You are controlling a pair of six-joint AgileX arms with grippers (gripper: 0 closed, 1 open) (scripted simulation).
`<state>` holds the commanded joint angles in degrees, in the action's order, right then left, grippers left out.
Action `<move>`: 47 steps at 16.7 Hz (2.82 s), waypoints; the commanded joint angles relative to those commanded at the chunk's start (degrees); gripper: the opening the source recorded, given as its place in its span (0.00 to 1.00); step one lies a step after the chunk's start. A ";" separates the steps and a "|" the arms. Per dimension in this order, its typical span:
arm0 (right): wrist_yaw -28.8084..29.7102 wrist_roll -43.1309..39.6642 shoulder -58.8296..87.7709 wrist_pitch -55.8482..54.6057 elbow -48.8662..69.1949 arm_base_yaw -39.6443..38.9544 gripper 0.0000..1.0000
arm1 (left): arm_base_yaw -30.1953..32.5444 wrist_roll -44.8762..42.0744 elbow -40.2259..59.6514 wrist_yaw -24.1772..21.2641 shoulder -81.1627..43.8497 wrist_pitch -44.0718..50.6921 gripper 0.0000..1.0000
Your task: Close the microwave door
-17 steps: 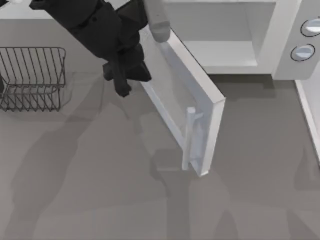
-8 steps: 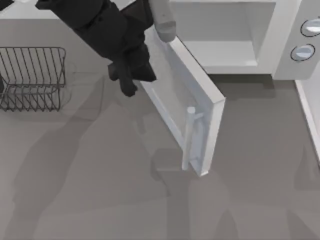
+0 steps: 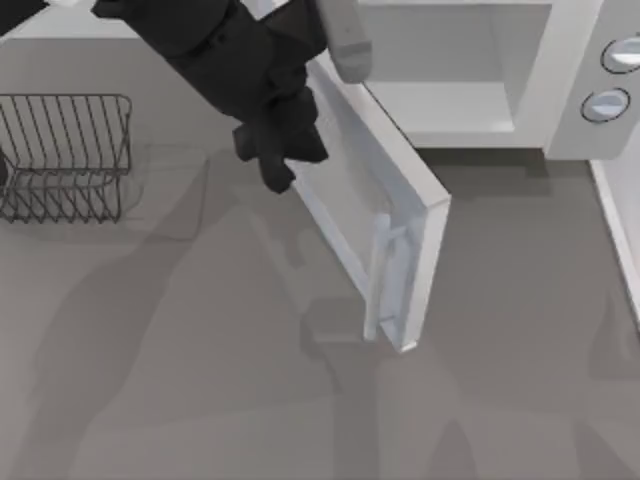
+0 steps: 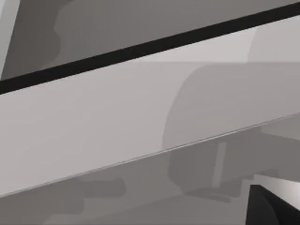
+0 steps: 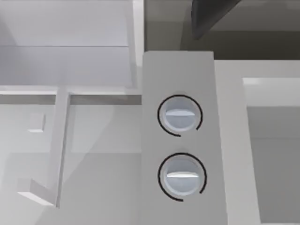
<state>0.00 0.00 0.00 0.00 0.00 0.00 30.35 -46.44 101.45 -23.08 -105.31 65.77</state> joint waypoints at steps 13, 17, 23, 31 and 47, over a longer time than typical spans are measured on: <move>0.00 0.00 0.00 0.00 0.00 0.00 1.00 | 3.74 4.03 3.96 1.21 -3.17 -0.51 0.00; 0.00 0.00 0.00 0.00 0.00 0.00 1.00 | 4.83 4.98 5.20 1.73 -4.00 -0.73 0.00; 0.00 0.00 0.00 0.00 0.00 0.00 1.00 | 5.94 6.17 6.79 2.06 -5.38 -0.48 0.00; 0.00 0.00 0.00 0.00 0.00 0.00 1.00 | 6.92 7.46 8.26 2.44 -6.22 -0.40 0.00; 0.00 0.00 0.00 0.00 0.00 0.00 1.00 | 10.35 8.47 12.48 2.39 -8.21 -1.43 0.00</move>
<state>0.00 0.00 0.00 0.00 0.00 0.00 40.70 -37.97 113.94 -20.69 -113.52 64.34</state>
